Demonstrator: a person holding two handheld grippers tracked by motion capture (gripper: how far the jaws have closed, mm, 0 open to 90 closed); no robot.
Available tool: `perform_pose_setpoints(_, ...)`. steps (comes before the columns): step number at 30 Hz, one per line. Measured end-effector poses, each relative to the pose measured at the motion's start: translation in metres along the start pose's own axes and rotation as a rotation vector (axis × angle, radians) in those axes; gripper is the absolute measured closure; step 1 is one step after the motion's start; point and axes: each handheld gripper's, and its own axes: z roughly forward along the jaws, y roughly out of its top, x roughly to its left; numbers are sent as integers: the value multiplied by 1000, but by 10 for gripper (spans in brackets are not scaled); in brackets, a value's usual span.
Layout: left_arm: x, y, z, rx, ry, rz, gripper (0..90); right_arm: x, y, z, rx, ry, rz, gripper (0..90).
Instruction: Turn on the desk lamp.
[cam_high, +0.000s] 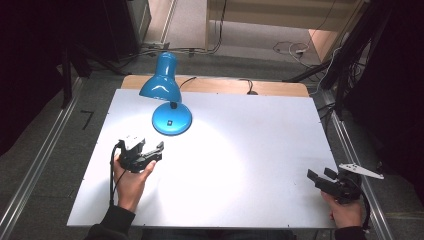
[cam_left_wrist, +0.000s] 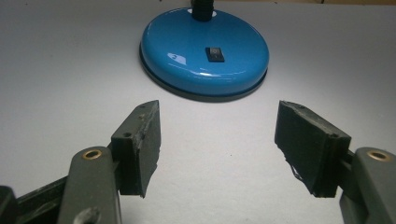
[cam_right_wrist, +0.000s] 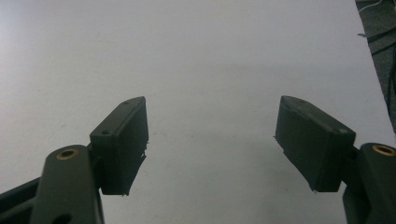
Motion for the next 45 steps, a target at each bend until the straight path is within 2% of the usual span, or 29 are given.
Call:
perform_pose_setpoints(7, 0, -7, -7, 10, 13, 15, 310, 0, 0, 0, 1, 0, -1, 240)
perform_pose_setpoints(19, 4, -12, -17, 3, 29, 0, 294, 0, 0, 0, -1, 0, -2, 241)
perform_pose_setpoints(24, 4, -13, -24, 1, 15, -12, 289, 0, 0, 0, 0, 1, -3, 241)
perform_pose_setpoints(29, 7, -16, -29, -1, 23, -18, 288, 0, 0, 0, 0, 0, -5, 241)
perform_pose_setpoints(45, 8, -24, -43, 9, 49, 4, 288, 0, 0, 0, 0, 0, -6, 241)
